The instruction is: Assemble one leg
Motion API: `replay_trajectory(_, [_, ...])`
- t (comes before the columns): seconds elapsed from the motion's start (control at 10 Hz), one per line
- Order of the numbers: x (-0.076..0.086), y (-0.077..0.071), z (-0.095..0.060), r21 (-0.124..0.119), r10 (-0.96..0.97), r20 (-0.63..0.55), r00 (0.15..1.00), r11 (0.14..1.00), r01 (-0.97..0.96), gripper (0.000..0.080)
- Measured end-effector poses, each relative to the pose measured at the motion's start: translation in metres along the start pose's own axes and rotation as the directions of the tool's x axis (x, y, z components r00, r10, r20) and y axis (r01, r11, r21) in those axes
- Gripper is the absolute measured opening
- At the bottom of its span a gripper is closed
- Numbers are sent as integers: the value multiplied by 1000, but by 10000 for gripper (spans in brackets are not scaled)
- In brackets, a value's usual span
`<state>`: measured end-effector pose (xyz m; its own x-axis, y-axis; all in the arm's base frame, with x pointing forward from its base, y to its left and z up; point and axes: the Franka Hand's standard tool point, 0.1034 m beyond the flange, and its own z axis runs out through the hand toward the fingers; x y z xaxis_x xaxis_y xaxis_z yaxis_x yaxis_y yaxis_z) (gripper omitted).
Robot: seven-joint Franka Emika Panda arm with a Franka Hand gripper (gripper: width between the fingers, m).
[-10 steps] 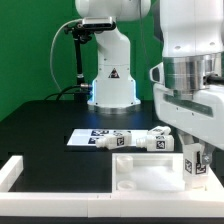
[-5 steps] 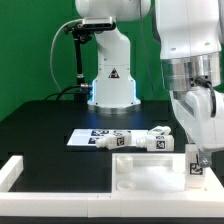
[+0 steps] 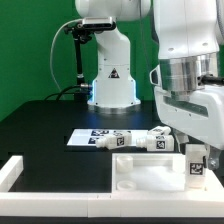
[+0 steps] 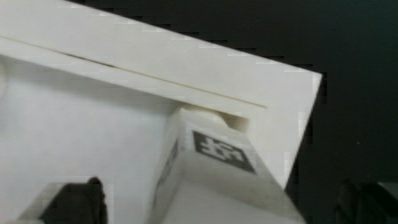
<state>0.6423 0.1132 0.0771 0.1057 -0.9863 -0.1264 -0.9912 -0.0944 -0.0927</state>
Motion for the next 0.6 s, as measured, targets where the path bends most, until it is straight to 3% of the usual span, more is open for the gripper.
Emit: replay_trajectory(0.6, [0, 0, 0, 0, 0, 0, 1000, 1000, 0, 649])
